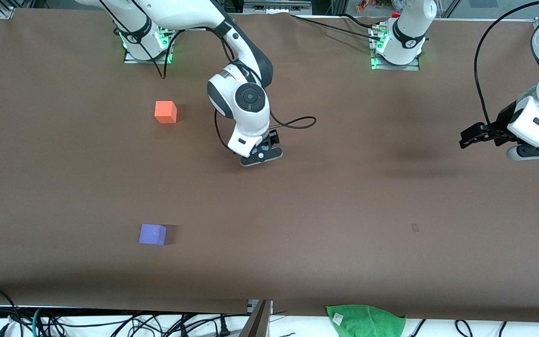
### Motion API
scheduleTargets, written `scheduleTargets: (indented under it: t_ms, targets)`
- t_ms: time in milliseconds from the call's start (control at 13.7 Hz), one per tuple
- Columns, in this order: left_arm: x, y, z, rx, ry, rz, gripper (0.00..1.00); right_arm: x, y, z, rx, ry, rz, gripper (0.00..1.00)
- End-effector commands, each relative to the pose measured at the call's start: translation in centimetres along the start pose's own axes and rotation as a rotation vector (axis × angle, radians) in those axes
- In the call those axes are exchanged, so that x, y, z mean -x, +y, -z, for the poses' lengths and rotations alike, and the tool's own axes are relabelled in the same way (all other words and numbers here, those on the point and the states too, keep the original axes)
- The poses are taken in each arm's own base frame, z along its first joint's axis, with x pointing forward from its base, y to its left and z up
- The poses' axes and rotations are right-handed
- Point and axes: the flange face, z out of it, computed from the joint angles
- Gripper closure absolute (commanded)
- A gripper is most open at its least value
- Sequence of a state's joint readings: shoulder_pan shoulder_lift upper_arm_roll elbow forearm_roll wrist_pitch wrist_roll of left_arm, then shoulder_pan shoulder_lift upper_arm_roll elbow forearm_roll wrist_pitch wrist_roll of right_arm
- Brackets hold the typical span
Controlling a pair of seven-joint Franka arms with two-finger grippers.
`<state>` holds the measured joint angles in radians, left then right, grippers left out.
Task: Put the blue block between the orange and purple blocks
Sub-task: 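Lower the right gripper over the blue cube while the left arm retracts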
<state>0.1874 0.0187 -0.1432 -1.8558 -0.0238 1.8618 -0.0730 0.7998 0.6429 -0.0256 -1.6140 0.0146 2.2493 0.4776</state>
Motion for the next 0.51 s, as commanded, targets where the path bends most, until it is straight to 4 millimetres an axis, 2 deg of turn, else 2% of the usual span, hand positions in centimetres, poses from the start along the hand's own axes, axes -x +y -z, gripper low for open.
scheduleTargets:
  t_ms: [0,291,437]
  targets:
    - [-0.3,-0.5,0.6,0.025,-0.002,-0.02,0.0,3.1,0.5,-1.0,-0.013,0.019,0.006,0.0]
    - [-0.3,-1.3,0.7,0.027,0.0,-0.008,0.0,5.1,0.1,-0.6,-0.014,0.005,0.026,0.0]
    - [-0.3,-0.9,0.5,0.017,-0.001,-0.036,0.0,5.8,-0.1,-0.2,-0.015,0.004,0.031,0.0]
